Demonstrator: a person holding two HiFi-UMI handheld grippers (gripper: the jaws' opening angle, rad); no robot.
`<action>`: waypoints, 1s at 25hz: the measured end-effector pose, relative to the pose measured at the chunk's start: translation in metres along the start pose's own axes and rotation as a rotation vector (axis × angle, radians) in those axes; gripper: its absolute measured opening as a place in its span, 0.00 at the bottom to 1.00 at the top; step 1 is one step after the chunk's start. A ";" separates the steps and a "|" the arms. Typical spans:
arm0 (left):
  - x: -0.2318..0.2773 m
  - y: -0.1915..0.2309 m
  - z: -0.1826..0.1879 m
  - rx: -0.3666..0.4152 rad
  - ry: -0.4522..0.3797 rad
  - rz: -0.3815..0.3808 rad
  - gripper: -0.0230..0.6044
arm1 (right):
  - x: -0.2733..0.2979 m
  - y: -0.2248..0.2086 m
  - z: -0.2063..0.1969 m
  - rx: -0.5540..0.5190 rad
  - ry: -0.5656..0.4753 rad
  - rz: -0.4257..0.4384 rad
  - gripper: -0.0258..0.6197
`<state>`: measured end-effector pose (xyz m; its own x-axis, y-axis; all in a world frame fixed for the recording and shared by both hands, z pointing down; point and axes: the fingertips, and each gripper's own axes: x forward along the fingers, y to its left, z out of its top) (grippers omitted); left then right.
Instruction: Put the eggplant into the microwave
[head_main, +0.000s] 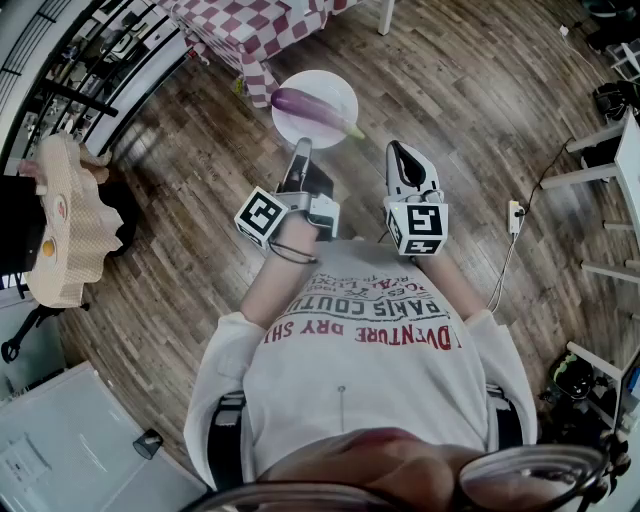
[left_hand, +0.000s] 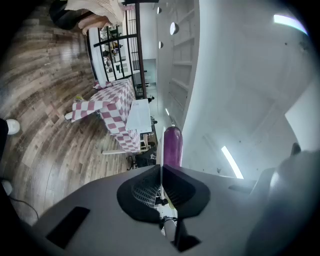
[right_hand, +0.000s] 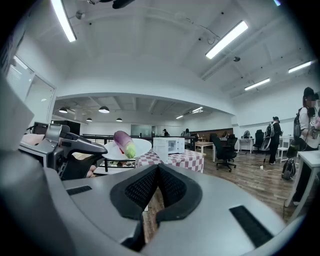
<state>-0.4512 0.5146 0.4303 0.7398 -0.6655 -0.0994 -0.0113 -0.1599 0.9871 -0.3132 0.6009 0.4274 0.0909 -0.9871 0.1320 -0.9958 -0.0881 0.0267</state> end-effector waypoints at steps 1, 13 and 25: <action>0.001 0.004 0.001 0.007 -0.001 0.013 0.09 | 0.001 -0.001 0.000 0.000 -0.001 0.000 0.08; 0.028 0.013 -0.022 0.024 0.062 0.049 0.09 | 0.003 -0.029 -0.022 0.078 0.033 -0.038 0.08; 0.100 0.035 -0.047 -0.010 0.176 0.078 0.09 | 0.031 -0.084 -0.038 0.113 0.067 -0.134 0.08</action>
<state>-0.3461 0.4771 0.4610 0.8430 -0.5380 -0.0002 -0.0670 -0.1053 0.9922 -0.2265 0.5825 0.4673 0.2203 -0.9546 0.2003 -0.9695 -0.2369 -0.0627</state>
